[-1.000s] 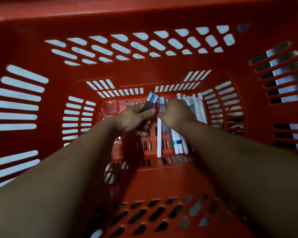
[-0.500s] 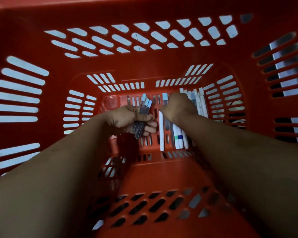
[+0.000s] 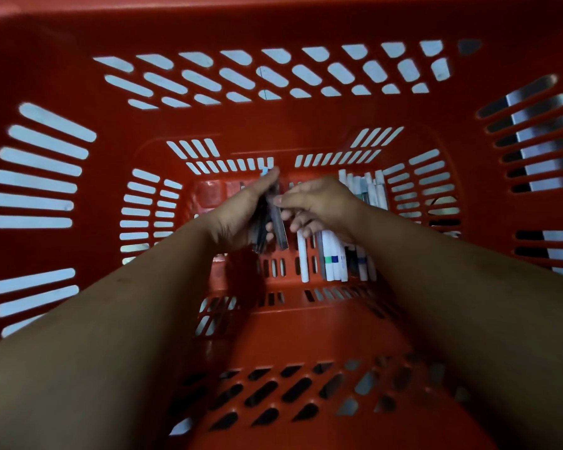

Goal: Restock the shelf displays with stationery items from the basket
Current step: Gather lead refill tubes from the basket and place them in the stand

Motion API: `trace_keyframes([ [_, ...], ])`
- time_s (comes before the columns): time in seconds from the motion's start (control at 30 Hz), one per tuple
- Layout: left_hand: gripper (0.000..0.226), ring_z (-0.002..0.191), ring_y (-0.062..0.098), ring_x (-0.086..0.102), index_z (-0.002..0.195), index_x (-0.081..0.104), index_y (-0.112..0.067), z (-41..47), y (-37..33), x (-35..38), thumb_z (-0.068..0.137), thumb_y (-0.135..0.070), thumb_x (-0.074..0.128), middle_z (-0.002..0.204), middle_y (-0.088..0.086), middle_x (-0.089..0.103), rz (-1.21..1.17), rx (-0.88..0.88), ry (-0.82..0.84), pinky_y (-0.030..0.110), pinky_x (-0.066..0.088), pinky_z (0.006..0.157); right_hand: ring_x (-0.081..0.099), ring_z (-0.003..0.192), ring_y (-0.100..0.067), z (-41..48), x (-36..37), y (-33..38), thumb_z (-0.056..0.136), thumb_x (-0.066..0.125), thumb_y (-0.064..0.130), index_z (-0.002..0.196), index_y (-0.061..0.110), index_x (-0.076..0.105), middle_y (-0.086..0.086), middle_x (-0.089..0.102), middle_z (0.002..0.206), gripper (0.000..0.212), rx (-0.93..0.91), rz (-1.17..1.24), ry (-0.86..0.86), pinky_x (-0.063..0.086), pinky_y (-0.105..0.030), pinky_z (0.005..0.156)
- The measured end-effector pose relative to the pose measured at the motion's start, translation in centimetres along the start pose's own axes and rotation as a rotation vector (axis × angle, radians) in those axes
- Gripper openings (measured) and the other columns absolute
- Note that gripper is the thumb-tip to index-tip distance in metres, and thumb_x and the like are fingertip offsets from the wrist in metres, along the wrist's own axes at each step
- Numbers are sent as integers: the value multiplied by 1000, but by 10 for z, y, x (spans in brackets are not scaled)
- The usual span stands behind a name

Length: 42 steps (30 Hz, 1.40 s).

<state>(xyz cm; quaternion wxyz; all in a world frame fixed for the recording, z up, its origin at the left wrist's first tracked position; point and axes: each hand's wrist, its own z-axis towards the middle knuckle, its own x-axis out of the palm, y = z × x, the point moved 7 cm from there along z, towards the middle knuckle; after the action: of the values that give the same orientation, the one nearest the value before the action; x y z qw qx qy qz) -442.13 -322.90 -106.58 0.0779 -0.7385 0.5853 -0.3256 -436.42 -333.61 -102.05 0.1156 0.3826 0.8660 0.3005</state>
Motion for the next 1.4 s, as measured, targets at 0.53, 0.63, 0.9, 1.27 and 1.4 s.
trace_keyframes([
  [0.53, 31, 42, 14, 39, 71, 56, -17, -6, 16, -18, 86, -28, 81, 51, 0, 43, 14, -95, -278, 30, 50, 51, 56, 119, -26, -1, -22, -15, 92, 67, 33, 132, 19, 55, -6, 52, 137, 44, -203, -1185, -246, 49, -38, 94],
  [0.63, 31, 43, 16, 38, 70, 56, -14, -5, 16, -19, 84, -22, 83, 52, 2, 43, 12, -86, -273, 30, 47, 49, 59, 114, -27, -3, -21, -12, 93, 66, 32, 129, 19, 56, -7, 56, 130, 40, -198, -1195, -249, 52, -38, 91],
  [0.9, 26, 45, 18, 42, 67, 53, -11, -8, 2, -7, 89, -3, 65, 54, 7, 45, 156, 9, -267, 30, 49, 50, 64, 78, -26, -11, -26, -13, 91, 62, 4, 119, 9, 56, -20, 66, 103, 29, -207, -805, -278, 53, -35, 65],
  [1.27, 8, 69, 10, 65, 98, 65, -15, -8, -22, 42, 92, -14, 70, 81, -3, 71, 682, 237, -239, 24, 49, 65, 76, 82, -29, -28, -50, 3, 103, 49, 7, 102, 7, 68, -18, 75, 88, 19, 40, 95, -187, 63, -40, 79],
  [1.4, 13, 51, 26, 59, 81, 61, -2, -9, -10, 32, 93, -1, 60, 62, 17, 61, 493, 130, -247, 31, 52, 51, 72, 70, -24, -37, -61, -21, 94, 61, 4, 105, -3, 70, -18, 75, 87, 16, 203, -399, -236, 63, -39, 73],
])
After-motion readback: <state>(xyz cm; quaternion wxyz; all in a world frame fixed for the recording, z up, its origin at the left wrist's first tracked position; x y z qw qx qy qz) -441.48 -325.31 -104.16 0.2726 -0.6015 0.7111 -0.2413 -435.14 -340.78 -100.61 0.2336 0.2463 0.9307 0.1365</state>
